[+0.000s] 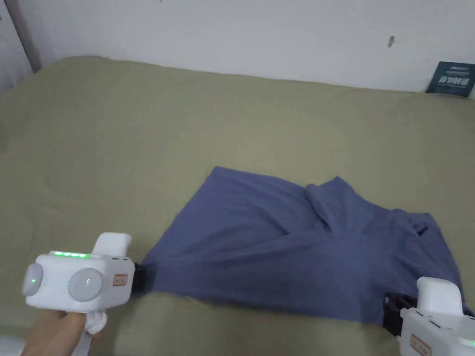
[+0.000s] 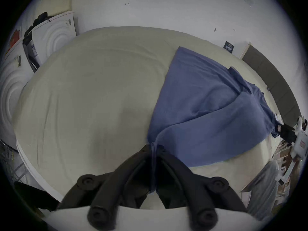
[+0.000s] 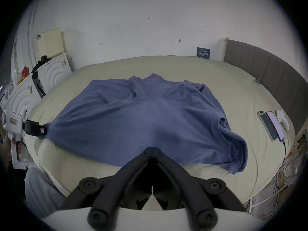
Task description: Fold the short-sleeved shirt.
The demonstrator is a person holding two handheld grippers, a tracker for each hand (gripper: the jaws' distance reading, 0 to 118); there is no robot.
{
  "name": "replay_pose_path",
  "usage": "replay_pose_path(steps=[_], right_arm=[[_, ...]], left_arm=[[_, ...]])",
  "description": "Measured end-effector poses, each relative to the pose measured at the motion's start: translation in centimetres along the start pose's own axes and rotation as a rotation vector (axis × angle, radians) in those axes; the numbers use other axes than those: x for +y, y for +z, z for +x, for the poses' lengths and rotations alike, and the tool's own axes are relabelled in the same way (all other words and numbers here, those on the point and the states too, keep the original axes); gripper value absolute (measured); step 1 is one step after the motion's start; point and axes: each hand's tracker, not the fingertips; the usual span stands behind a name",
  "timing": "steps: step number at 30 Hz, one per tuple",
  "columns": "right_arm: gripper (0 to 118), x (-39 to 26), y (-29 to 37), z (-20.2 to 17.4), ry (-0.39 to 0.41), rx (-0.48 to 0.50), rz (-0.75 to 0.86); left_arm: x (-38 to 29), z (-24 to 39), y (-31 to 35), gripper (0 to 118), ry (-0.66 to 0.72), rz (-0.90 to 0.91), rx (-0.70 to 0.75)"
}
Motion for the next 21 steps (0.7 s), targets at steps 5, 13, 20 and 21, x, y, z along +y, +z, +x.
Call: replay_pose_path(steps=[5,13,20,21], right_arm=[[0,4.2,-2.6,2.2,0.026,-0.024,0.008],[0,15.6,-13.4,4.1,0.135,-0.043,-0.038],[43,21.6,-23.3,4.2,0.123,0.033,-0.174],[90,21.9,-24.8,4.1,0.120,0.032,-0.225]], left_arm=[[-0.3,0.2,0.4,6,0.013,0.009,0.004],[0.1,0.6,0.5,6,0.028,-0.004,-0.003],[0.8,0.5,0.3,6,0.067,-0.034,-0.027],[1.0,0.2,0.0,6,0.079,-0.036,-0.032]])
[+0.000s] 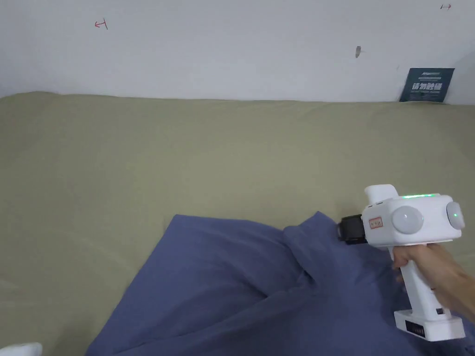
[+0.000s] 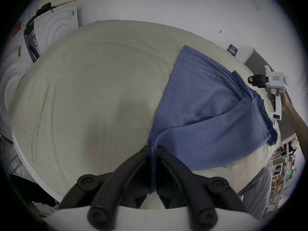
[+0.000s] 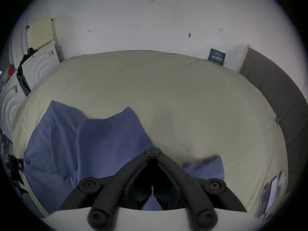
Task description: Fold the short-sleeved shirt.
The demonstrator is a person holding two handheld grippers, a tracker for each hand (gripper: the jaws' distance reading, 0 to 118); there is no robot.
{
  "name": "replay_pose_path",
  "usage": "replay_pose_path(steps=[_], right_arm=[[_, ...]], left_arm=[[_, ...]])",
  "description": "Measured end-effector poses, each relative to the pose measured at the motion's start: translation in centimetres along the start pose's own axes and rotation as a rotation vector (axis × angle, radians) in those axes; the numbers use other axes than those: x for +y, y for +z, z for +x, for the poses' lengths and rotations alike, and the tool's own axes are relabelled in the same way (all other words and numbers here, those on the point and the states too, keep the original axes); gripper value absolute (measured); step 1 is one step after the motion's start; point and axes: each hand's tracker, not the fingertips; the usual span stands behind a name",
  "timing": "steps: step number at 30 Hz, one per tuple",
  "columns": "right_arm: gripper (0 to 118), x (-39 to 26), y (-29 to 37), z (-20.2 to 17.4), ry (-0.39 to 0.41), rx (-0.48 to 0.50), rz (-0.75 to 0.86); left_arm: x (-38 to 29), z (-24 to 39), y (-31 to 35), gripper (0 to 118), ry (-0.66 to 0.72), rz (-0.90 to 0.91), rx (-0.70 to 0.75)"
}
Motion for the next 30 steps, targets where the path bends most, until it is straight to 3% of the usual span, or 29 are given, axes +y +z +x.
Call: replay_pose_path(steps=[1,2,3,5,9,10,11,12,13,16,17,20,30], right_arm=[[118,0.0,-1.3,-0.2,0.007,-0.002,-0.063],[107,-1.1,-1.6,0.5,-0.021,-0.012,0.027],[100,-2.0,-2.5,0.6,0.021,-0.063,-0.043],[99,-1.4,-4.5,-0.8,0.067,-0.050,-0.132],[95,-0.7,-3.4,-0.9,0.034,-0.064,-0.090],[88,-0.7,-3.2,-1.0,0.048,-0.063,-0.084],[68,-0.9,-2.7,-1.2,0.048,-0.056,-0.073],[42,-1.0,-2.1,-1.4,0.045,-0.031,-0.050],[0,-1.4,-0.3,-2.6,0.054,-0.008,-0.021],[0,-2.2,3.6,-3.8,0.117,-0.065,0.051],[0,-1.8,1.7,-2.3,0.107,-0.051,0.060],[0,-2.6,6.0,-0.7,0.028,-0.035,0.177],[0,-6.8,27.4,0.2,-0.001,-0.077,0.429]], left_arm=[[0.1,0.0,-0.1,6,0.016,-0.002,-0.006],[0.2,0.0,-0.2,6,0.020,-0.003,-0.010],[0.2,0.1,-0.3,6,0.023,-0.003,-0.012],[0.5,0.0,-0.7,6,0.028,-0.006,-0.013],[0.8,0.2,-1.0,6,0.014,-0.008,-0.009],[0.8,0.2,-1.1,6,0.017,-0.008,-0.010],[0.8,0.2,-1.1,6,0.024,-0.011,-0.010],[0.8,-0.2,-1.2,6,0.034,-0.011,-0.013],[0.8,-0.2,-1.1,6,0.042,-0.008,-0.016],[0.7,-0.3,-0.9,6,0.051,-0.005,-0.016],[0.8,-0.1,-0.8,6,0.040,-0.007,-0.010],[0.8,0.4,0.1,6,0.020,0.005,0.008],[5.1,3.9,8.8,6,-0.009,0.273,-0.022]])
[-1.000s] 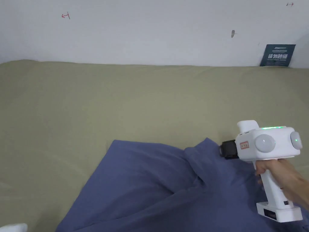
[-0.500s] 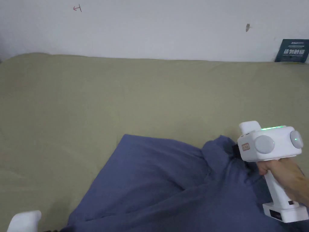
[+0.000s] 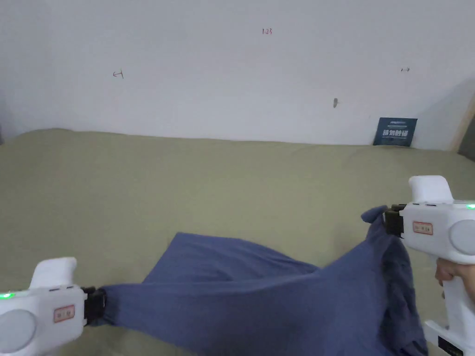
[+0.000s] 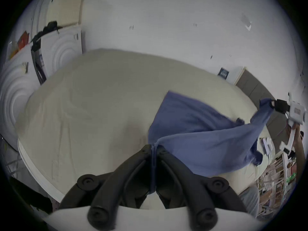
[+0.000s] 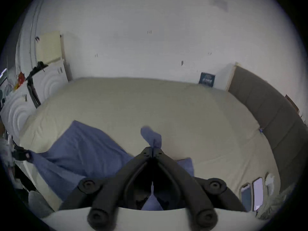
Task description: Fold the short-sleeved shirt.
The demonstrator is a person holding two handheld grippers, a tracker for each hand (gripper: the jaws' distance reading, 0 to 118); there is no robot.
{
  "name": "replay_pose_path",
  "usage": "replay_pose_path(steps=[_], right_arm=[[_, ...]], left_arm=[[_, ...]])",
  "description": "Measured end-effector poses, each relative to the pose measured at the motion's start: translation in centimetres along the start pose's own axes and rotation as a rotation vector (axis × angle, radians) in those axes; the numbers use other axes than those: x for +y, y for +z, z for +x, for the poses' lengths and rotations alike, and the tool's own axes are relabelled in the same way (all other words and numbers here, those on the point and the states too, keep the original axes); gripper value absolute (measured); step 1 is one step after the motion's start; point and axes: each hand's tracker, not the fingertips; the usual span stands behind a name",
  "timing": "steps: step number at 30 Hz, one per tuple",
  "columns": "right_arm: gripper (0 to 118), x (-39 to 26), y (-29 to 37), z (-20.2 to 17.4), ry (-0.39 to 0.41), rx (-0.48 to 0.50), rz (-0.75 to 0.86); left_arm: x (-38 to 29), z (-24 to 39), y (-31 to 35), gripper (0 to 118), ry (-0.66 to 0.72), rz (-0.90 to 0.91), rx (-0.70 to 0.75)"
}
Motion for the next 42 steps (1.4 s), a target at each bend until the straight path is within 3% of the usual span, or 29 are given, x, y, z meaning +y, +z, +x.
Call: replay_pose_path(steps=[6,13,17,29,37,42], right_arm=[[0,4.0,7.4,2.3,-0.014,-0.079,0.128],[0,11.5,8.7,5.3,-0.047,-0.133,0.212],[0,16.6,7.5,6.4,-0.028,-0.191,0.251],[0,32.2,1.5,9.4,-0.026,-0.259,0.366],[0,36.4,-3.6,9.0,-0.007,-0.266,0.405],[0,33.8,-8.3,8.0,-0.006,-0.232,0.368]], left_arm=[[7.0,3.8,3.5,5,-0.104,0.140,0.033],[17.2,8.1,4.2,5,-0.133,0.240,0.091],[22.4,10.8,4.0,5,-0.204,0.289,0.148],[37.8,16.6,0.2,5,-0.225,0.396,0.216],[42.6,16.0,-4.4,5,-0.188,0.446,0.265],[41.7,14.7,-8.5,5,-0.189,0.403,0.286]])
